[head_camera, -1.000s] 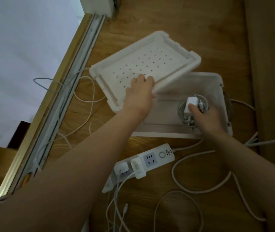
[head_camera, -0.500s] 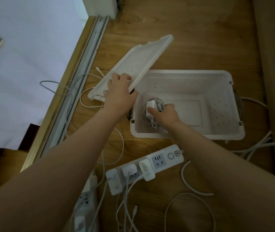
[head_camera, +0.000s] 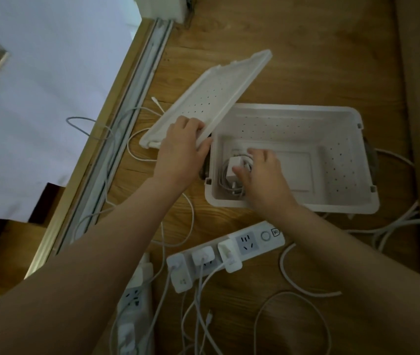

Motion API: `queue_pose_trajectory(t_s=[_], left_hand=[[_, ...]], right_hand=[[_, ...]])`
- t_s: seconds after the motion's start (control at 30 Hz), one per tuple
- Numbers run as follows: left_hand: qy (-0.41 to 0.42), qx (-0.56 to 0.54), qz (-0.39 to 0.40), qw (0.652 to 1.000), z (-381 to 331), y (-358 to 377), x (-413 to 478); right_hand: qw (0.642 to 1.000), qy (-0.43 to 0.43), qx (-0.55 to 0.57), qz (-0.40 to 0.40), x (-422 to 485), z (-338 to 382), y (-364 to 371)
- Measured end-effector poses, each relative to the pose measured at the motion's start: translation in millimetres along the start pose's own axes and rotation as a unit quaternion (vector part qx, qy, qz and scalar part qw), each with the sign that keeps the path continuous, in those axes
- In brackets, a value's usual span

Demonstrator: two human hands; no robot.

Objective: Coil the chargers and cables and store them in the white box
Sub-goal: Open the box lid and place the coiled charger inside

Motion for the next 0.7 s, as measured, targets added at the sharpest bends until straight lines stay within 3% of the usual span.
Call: queue_pose_trajectory(t_s=[0.1,0.2,0.5,0.6,0.7], left_hand=[[-0.005,-0.019,0.010,1.000,-2.0,5.1,3.2],[-0.011,-0.032,0.012,0.999,-6.9,9.2,4.9],[0.001,-0.019,0.044,0.999,-21.8,25.0,2.3],[0.005,0.026,0.038,0.999,-21.8,31.6,1.9],[0.001,0.074,0.082,0.994,-23.3,51.3,0.7]], right_hand=[[0.978,-0.189,-0.073,0.048,-40.6,26.5,7.5],[0.945,-0.253,-0.193,0.081,-51.1,16.8,19.8],[0.961,-0.150,-0.230,0.029,-28.6,-13.3,-29.1],[0.974,-0.112,-0.194,-0.024,-28.4,-20.1,-55.0],[0.980,-0.115,-0.144,-0.080,-30.4,-21.8,-75.2]])
Point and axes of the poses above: each hand's wrist, its own x-axis towards the middle knuckle, its own y-axis out of the palm, z = x × y, the point moved 8 cm from there along x, towards the middle knuckle, and after that the axes turned 2 degrees about z, right-handed, at the moved point
